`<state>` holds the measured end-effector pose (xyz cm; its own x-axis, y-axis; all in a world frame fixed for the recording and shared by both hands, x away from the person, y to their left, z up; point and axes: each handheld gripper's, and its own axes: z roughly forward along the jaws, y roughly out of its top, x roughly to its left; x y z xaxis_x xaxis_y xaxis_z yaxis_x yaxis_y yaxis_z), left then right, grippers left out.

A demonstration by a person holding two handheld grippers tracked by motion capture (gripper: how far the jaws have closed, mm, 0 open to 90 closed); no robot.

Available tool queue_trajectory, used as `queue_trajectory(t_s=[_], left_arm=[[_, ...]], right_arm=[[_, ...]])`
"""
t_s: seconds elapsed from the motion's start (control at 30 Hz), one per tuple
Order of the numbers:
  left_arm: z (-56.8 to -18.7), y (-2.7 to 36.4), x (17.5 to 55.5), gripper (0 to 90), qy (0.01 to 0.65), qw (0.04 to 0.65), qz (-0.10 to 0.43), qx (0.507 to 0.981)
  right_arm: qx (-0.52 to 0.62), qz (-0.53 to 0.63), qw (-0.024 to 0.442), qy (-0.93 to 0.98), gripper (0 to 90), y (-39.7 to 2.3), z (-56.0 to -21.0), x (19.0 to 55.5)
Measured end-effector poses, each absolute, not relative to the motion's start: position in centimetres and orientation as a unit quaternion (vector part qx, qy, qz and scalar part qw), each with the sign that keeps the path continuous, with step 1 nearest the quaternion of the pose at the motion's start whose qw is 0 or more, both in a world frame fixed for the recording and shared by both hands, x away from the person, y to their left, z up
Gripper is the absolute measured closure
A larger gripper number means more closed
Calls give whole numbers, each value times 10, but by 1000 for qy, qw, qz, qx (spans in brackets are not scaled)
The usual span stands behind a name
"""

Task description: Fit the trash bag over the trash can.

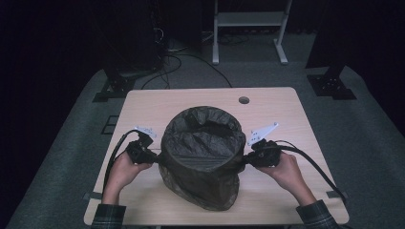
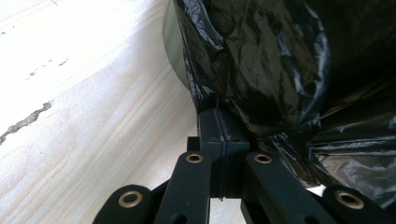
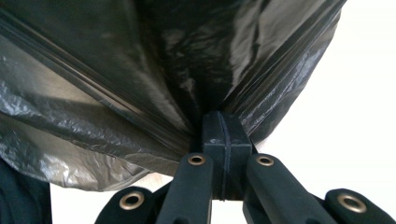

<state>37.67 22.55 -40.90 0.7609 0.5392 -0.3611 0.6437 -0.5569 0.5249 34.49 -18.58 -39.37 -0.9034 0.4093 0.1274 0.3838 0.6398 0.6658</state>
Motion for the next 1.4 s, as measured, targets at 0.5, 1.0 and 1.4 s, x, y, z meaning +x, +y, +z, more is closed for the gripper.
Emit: queue_trajectory(t_s=[0.5, 1.0, 1.4], left_arm=[[-424, 226, 381, 900, 356, 288, -70, 886], [-383, 249, 350, 287, 315, 411, -5, 855], [-383, 259, 327, 0, 287, 428, 49, 856]], right_arm=[[219, 351, 16, 911, 898, -182, -406, 345], [228, 378, 55, 896, 287, -194, -392, 342], [233, 403, 102, 879, 101, -217, -385, 333]])
